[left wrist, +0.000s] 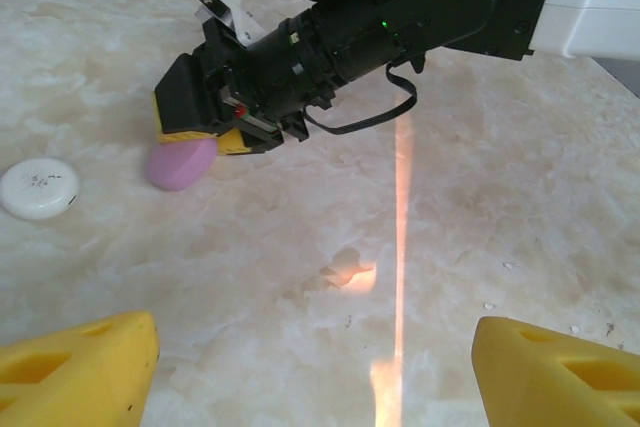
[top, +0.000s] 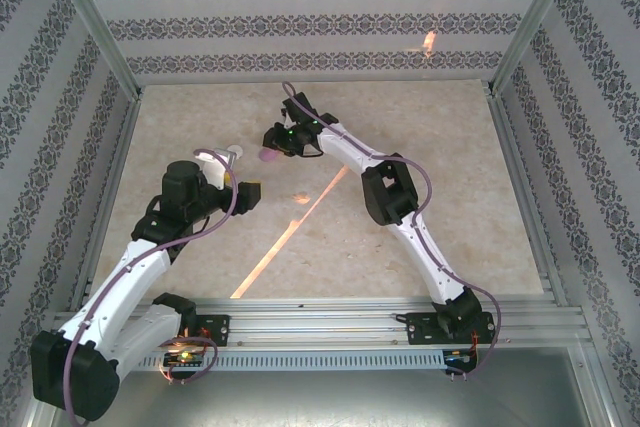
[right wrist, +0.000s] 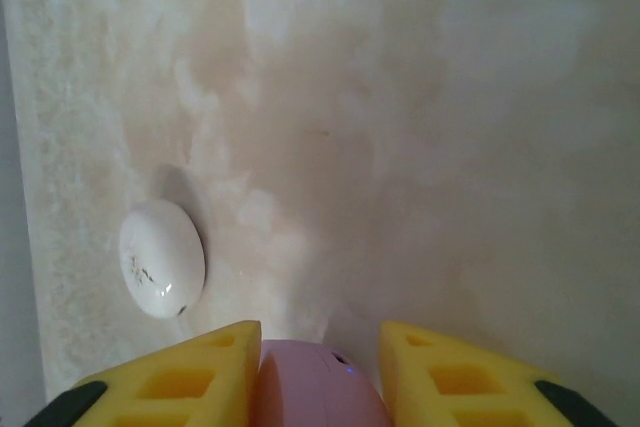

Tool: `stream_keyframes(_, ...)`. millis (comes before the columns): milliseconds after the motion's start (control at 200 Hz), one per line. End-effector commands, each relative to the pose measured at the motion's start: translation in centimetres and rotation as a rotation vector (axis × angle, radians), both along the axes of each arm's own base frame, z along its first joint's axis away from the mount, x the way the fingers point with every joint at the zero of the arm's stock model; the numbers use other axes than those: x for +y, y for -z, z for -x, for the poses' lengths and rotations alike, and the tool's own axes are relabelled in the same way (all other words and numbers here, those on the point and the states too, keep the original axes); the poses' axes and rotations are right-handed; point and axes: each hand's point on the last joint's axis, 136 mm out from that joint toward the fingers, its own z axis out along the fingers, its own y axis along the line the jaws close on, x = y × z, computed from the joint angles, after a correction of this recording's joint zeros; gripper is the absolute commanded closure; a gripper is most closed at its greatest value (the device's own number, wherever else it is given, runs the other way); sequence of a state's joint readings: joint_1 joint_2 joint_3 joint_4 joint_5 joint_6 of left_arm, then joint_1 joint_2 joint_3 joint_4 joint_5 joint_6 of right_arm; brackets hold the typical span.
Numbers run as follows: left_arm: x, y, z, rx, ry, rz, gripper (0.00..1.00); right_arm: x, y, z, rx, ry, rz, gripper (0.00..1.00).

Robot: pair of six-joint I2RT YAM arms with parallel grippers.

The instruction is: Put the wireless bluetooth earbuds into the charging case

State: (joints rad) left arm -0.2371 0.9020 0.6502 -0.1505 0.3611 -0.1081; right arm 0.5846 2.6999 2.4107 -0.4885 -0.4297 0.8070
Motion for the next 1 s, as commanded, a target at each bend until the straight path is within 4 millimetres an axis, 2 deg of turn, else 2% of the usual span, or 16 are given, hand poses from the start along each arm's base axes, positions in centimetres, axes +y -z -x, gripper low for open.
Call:
stream_keyframes(0, 0.8, 0.3, 0.1, 0.003, -0.015, -0.018, 0.19, -1.3, -0.3, 0.1, 0.002, -0.002, 0.062, 0.63)
stream_keyframes(135, 1.0, -0.2, -0.1, -0.004, -0.018, -0.022, 0.19, -2.5, -0.8, 0.4, 0.004, -0.006, 0.095, 0.55)
stream_keyframes(250, 1.4, -0.8, -0.1, -0.013, -0.025, -0.039, 0.19, -4.0, -2.9, 0.6, -0.023, 0.000, 0.122, 0.50)
stream_keyframes(405, 2.9, -1.7, -0.4, -0.010, -0.077, -0.087, 0.17, -6.9, -7.4, 1.0, -0.107, 0.015, 0.171, 0.48)
stream_keyframes(530, 5.2, -2.3, -1.6, -0.019, -0.158, -0.137, 0.13, -10.0, -11.6, 2.0, -0.226, 0.022, 0.231, 0.46)
stream_keyframes(609, 6.8, -2.3, -2.8, -0.019, -0.213, -0.148, 0.10, -12.8, -14.3, 2.7, -0.324, 0.049, 0.295, 0.45)
stream_keyframes(704, 8.8, -1.5, -4.5, -0.023, -0.284, -0.154, 0.04, -16.9, -16.1, 4.0, -0.422, 0.100, 0.367, 0.41)
stream_keyframes(719, 9.1, -1.3, -4.8, -0.023, -0.294, -0.155, 0.01, -17.7, -15.7, 4.3, -0.427, 0.109, 0.386, 0.39)
stream_keyframes(774, 10.1, -0.3, -5.7, -0.025, -0.333, -0.160, 0.00, -20.6, -16.4, 5.1, -0.477, 0.163, 0.424, 0.35)
stream_keyframes(824, 10.9, 0.9, -6.3, -0.024, -0.359, -0.157, 0.00, -23.0, -16.6, 5.9, -0.519, 0.204, 0.455, 0.16)
stream_keyframes(874, 11.6, 1.8, -7.1, -0.038, -0.385, -0.150, 0.00, -25.2, -16.7, 6.6, -0.571, 0.222, 0.489, 0.04)
stream_keyframes(999, 12.5, 3.8, -8.5, -0.096, -0.427, -0.125, 0.00, -30.3, -16.7, 8.7, -0.717, 0.260, 0.670, 0.02)
